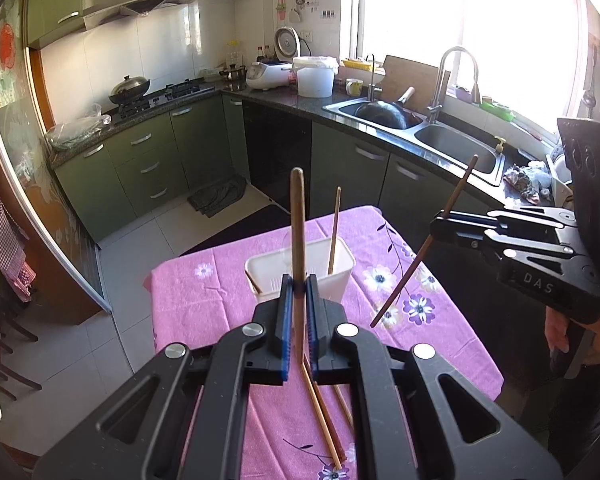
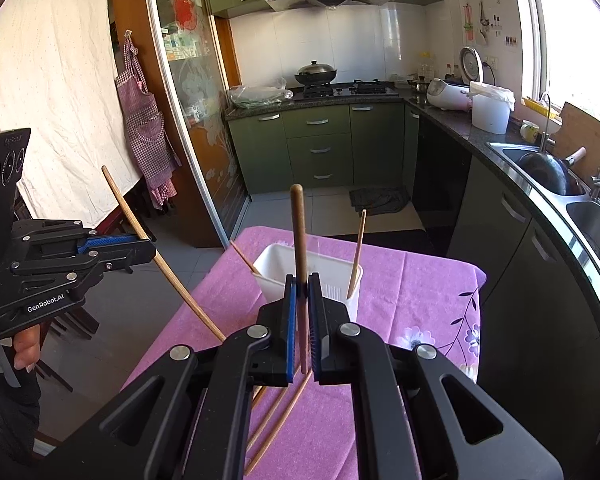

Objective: Organize utensils
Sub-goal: 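Carry both chopsticks over the white caddy and lower them into it, then open both tools to release the chopsticks into the caddy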

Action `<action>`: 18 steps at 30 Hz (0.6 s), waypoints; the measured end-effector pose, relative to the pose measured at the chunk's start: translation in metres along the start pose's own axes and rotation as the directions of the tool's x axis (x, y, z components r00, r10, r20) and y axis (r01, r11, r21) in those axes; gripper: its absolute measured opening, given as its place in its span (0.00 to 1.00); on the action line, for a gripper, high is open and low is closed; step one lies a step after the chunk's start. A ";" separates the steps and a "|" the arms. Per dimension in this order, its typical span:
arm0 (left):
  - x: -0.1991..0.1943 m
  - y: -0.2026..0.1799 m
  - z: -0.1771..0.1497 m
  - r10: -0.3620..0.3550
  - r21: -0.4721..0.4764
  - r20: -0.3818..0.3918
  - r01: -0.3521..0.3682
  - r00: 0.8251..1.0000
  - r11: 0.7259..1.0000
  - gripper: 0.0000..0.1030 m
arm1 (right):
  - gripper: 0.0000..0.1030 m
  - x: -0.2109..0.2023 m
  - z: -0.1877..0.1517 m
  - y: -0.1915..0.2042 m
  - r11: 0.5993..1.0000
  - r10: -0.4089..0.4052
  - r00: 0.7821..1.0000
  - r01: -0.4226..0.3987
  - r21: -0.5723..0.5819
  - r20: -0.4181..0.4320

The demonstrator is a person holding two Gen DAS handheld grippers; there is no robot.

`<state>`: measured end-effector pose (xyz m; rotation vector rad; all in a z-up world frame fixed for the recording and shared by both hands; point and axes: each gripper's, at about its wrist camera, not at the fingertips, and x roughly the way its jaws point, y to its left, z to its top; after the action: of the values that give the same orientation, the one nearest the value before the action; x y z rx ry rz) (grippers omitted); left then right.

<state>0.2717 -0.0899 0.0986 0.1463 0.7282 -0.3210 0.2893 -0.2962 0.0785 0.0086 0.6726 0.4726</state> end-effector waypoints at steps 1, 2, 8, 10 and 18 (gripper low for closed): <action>-0.001 0.000 0.007 0.002 0.001 0.009 -0.002 1.000 1.000 0.06 | 0.06 0.000 0.006 -0.002 1.000 0.000 1.000 0.000 0.002 0.007; 0.000 0.000 0.014 0.005 0.003 0.017 -0.005 1.000 1.000 0.06 | 0.06 0.001 0.012 -0.004 1.000 0.000 1.000 0.000 0.005 0.014; 0.010 0.003 0.051 0.023 -0.009 0.064 -0.023 0.998 1.000 0.06 | 0.06 0.004 0.047 -0.023 0.999 -0.001 0.997 -0.002 0.037 0.082; 0.018 0.005 0.059 0.026 -0.017 0.079 -0.025 0.997 1.000 0.06 | 0.06 0.009 0.059 -0.030 0.999 -0.011 0.995 0.006 0.047 0.102; 0.089 0.015 0.058 0.058 -0.037 0.006 -0.057 0.998 0.998 0.06 | 0.06 0.073 0.069 -0.050 0.998 -0.023 0.999 0.020 0.067 0.044</action>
<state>0.3753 -0.1107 0.0816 0.1307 0.7214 -0.2529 0.4013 -0.3001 0.0810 0.0747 0.6433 0.4277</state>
